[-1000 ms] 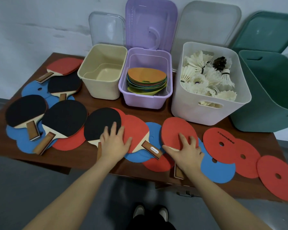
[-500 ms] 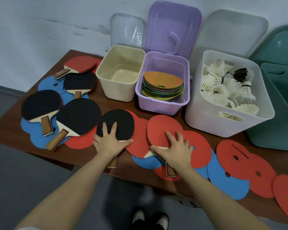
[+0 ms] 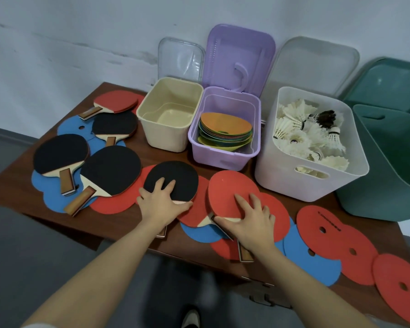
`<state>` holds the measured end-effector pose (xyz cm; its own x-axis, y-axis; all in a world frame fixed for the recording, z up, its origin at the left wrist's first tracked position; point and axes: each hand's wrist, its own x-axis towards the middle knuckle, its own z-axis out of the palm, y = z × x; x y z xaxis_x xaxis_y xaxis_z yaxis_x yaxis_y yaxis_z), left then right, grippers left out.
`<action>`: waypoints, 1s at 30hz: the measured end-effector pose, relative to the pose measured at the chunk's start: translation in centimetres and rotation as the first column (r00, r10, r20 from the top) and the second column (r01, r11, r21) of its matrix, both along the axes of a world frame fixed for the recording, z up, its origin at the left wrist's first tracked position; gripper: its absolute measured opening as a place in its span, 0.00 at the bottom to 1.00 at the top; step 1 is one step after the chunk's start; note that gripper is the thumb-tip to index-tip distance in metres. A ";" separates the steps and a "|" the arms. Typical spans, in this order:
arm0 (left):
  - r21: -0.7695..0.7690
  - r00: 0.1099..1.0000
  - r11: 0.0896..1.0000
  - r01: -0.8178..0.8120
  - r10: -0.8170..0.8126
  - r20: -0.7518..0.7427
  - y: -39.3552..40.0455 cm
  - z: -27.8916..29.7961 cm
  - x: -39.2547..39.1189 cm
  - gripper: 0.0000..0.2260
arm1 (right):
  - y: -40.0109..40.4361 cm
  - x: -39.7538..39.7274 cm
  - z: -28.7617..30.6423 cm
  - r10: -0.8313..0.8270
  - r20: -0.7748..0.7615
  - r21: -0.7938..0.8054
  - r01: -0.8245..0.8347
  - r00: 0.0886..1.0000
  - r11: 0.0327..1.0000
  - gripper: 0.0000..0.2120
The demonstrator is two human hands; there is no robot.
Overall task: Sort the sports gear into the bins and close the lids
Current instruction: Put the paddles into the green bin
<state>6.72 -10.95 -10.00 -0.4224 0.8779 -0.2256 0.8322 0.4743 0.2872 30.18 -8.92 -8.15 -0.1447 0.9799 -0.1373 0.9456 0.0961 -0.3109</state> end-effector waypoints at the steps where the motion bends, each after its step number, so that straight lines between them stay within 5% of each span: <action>1: 0.023 1.000 1.000 0.002 -0.002 0.007 -0.5 0.3 0.4 0.40 | -0.1 0.4 0.4 0.011 -0.003 0.009 -0.011 1.000 1.000 0.46; 19: 0.522 0.983 0.844 0.125 -0.034 -0.181 -3.1 13.3 12.8 0.40 | -2.6 12.7 11.7 0.040 -0.228 0.324 0.037 0.973 0.945 0.43; 30: 0.560 0.978 0.802 0.209 -0.168 -0.124 3.3 18.2 24.4 0.37 | 3.4 22.8 15.6 -0.094 -0.284 0.455 0.220 0.954 0.863 0.42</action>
